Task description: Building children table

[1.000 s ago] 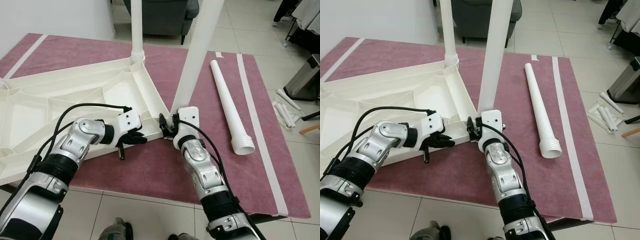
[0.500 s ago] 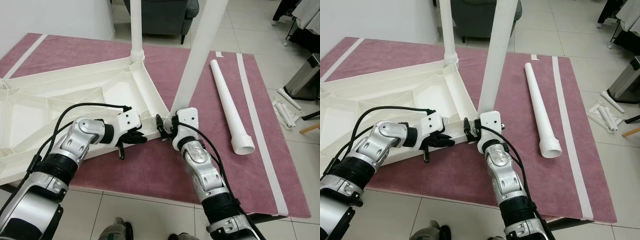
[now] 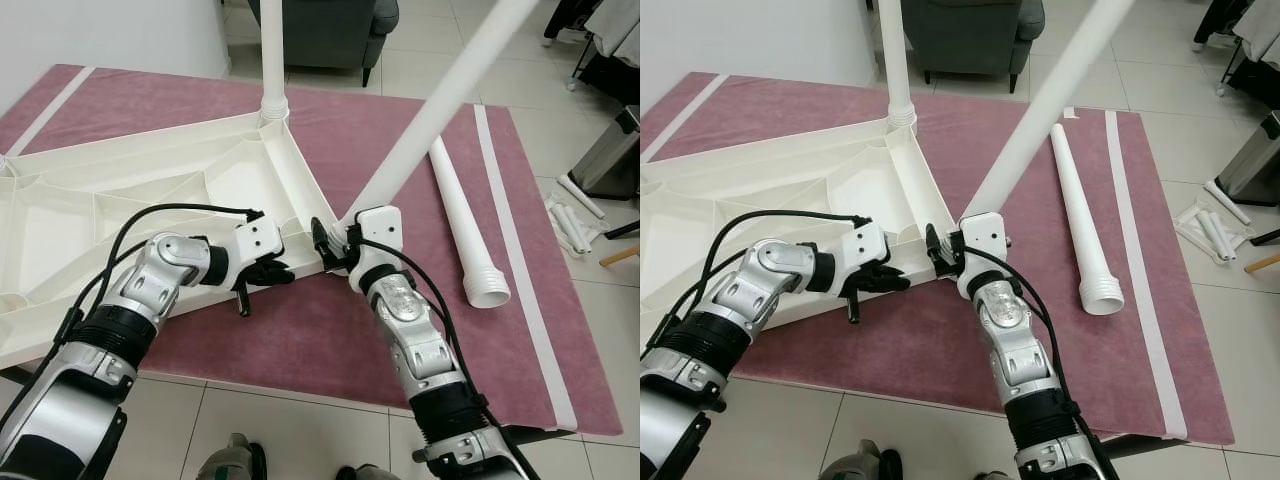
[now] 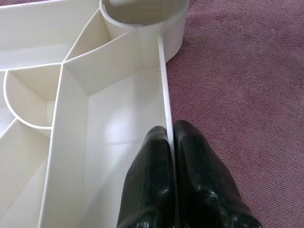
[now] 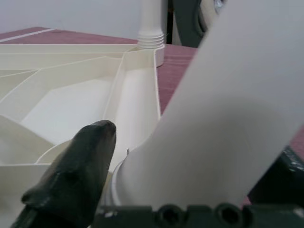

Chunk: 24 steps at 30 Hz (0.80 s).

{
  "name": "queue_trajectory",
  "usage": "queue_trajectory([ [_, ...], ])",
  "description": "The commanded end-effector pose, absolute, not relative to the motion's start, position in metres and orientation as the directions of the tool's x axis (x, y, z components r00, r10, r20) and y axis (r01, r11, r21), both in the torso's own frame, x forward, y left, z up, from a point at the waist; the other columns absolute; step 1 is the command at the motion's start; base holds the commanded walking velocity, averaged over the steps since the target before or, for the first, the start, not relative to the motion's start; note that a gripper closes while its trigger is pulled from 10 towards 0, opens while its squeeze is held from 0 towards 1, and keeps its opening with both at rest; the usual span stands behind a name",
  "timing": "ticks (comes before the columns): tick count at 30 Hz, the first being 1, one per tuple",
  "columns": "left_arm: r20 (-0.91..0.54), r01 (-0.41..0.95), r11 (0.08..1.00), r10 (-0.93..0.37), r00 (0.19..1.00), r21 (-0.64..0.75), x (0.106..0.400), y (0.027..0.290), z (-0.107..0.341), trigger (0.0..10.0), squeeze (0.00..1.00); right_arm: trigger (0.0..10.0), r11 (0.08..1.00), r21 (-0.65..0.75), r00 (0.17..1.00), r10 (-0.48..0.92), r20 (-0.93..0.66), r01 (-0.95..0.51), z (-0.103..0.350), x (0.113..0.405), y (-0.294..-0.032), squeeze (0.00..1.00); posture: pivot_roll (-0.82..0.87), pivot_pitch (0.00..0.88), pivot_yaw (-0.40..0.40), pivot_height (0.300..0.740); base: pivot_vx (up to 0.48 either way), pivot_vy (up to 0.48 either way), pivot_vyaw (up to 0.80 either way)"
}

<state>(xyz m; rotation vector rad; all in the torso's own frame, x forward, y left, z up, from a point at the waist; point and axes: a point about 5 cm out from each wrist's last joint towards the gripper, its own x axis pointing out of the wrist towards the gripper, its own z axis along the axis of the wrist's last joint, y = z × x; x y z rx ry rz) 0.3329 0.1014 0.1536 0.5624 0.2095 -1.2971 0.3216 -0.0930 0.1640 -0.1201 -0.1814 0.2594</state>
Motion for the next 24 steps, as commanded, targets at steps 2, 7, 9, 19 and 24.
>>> queue_trajectory([
  [2,-0.327,0.941,0.115,-0.919,0.222,0.317,0.331,0.088,0.176,0.0,0.0,0.0,0.966,-0.174,0.958,0.223,0.182,-0.192,0.169,0.327,-0.101,0.0,0.11,0.095,0.022,0.74,0.0,0.0,0.0],
  [7,-0.324,0.941,0.119,-0.919,0.225,0.316,0.331,0.089,0.176,0.0,0.0,0.0,0.962,-0.169,0.951,0.246,0.189,-0.215,0.171,0.327,-0.102,0.0,0.12,0.094,0.021,0.74,0.0,0.0,0.0],
  [9,-0.324,0.941,0.12,-0.919,0.226,0.316,0.331,0.089,0.176,0.0,0.0,0.0,0.96,-0.167,0.947,0.256,0.195,-0.225,0.172,0.326,-0.101,0.0,0.12,0.094,0.021,0.74,0.0,0.0,0.0],
  [19,-0.325,0.917,0.166,-0.9,0.291,0.364,0.336,0.088,0.177,10.0,0.0,0.0,0.917,-0.178,0.869,0.397,0.297,-0.358,0.195,0.314,-0.091,0.0,0.12,0.093,0.021,0.74,0.0,0.0,0.0],
  [24,-0.256,0.915,0.183,-0.924,0.285,0.358,0.333,0.089,0.187,10.0,1.0,0.0,0.922,-0.193,0.87,0.381,0.314,-0.334,0.2,0.313,-0.096,0.0,0.11,0.081,0.02,0.74,0.0,0.0,0.0],
])
